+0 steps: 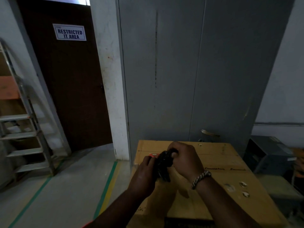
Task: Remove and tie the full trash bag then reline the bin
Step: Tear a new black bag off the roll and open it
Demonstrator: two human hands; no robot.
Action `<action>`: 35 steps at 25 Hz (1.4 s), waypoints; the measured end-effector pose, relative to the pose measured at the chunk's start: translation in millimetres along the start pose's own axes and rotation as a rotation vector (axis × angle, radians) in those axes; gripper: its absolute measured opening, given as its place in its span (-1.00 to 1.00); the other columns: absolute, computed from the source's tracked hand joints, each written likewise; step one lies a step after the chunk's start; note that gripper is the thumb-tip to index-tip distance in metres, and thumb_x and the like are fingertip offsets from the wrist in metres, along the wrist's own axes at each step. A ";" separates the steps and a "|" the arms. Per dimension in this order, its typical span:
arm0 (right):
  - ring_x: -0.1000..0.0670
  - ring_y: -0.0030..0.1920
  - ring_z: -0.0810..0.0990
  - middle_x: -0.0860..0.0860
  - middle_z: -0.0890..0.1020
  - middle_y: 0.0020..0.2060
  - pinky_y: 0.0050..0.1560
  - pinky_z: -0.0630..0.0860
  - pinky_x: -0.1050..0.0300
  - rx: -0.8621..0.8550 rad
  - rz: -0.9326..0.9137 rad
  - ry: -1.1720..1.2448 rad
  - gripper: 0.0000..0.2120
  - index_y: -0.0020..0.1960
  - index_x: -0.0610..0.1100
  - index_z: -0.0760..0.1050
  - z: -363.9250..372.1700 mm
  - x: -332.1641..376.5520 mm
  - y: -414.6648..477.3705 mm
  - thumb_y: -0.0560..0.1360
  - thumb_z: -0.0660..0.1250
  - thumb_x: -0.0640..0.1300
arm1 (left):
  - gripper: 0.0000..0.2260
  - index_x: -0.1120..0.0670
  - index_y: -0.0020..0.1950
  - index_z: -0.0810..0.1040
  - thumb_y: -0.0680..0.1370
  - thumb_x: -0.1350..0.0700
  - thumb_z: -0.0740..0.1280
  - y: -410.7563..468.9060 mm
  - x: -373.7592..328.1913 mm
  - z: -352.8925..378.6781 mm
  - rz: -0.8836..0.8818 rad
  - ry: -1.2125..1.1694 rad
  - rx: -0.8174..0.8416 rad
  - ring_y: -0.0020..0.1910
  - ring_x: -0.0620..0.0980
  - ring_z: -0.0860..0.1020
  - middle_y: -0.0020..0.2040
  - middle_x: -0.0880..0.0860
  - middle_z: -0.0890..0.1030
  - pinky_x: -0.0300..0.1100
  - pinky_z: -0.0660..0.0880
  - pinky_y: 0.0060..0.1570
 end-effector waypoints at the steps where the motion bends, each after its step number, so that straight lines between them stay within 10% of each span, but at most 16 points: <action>1: 0.06 -0.11 0.62 0.03 0.68 -0.14 -0.21 0.57 0.27 -0.017 0.020 0.041 -0.74 -0.06 -0.06 0.65 -3.6 -4.3 1.8 0.51 0.33 -0.39 | -0.42 -0.03 0.48 0.32 0.51 0.11 0.45 -6.5 2.2 2.6 -0.004 0.007 0.014 0.21 -0.17 0.46 0.39 -0.07 0.37 -0.42 0.47 0.09; 8: 0.07 -0.08 0.62 0.06 0.63 -0.15 -0.25 0.46 0.41 -0.088 0.054 0.151 -0.78 -0.02 -0.09 0.66 -9.1 -6.8 3.8 0.53 0.35 -0.37 | -0.53 -0.08 0.42 0.33 0.57 -0.23 0.26 -47.9 6.6 27.1 -0.032 0.045 0.150 0.13 -0.21 0.48 0.38 -0.08 0.34 -0.43 0.49 -0.01; 20: 0.12 -0.08 0.60 0.08 0.67 -0.12 -0.22 0.42 0.45 -0.070 -0.037 0.166 -0.75 -0.03 -0.06 0.65 0.0 19.6 0.2 0.52 0.35 -0.38 | -0.68 0.00 0.38 0.41 0.62 0.08 0.30 -53.3 8.8 4.7 -0.176 -0.031 0.104 0.14 -0.42 0.50 0.23 -0.19 0.47 -0.43 0.49 0.08; 22: 0.14 -0.08 0.59 0.10 0.66 -0.12 -0.20 0.43 0.45 -0.075 -0.051 0.168 -0.76 -0.01 -0.06 0.65 0.5 20.9 -0.2 0.53 0.35 -0.38 | -0.59 -0.13 0.39 0.41 0.54 -0.05 0.32 -56.0 14.5 -4.5 -0.256 -0.110 0.020 0.22 -0.32 0.45 0.30 -0.21 0.43 -0.38 0.48 0.13; 26: 0.15 -0.10 0.59 0.12 0.63 -0.15 -0.21 0.44 0.45 -0.125 -0.073 0.204 -0.78 0.01 -0.07 0.65 -2.4 23.4 -2.2 0.53 0.36 -0.36 | -0.54 -0.20 0.23 0.44 0.51 0.31 0.34 -56.8 26.7 -31.1 -0.521 -0.326 -0.190 0.18 -0.21 0.53 0.21 -0.17 0.55 -0.39 0.49 0.02; 31: 0.14 -0.03 0.62 0.03 0.71 -0.06 -0.07 0.53 0.41 -0.304 -0.184 0.268 -0.74 0.06 -0.12 0.67 -18.7 39.8 -9.2 0.51 0.37 -0.41 | -0.91 0.07 0.03 0.58 0.63 0.18 0.29 -60.2 29.3 -64.7 -0.831 -0.755 -0.491 -0.20 0.01 0.65 -0.05 0.14 0.68 -0.18 0.54 -0.27; 35: 0.05 0.10 0.65 -0.05 0.71 0.04 0.16 0.42 0.56 -0.427 -0.264 0.291 -0.68 0.10 -0.19 0.66 -25.9 51.5 -19.6 0.46 0.39 -0.49 | -0.65 0.14 0.16 0.63 0.69 -0.07 0.18 -44.3 -4.6 -51.5 -0.875 -1.241 -0.293 -0.09 0.12 0.69 -0.01 0.20 0.72 -0.04 0.58 -0.13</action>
Point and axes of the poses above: each hand's wrist, its own y-axis towards the middle knuckle, its own z-axis out of the palm, x = y × z, the point moved 10 cm from there along y, towards the middle knuckle
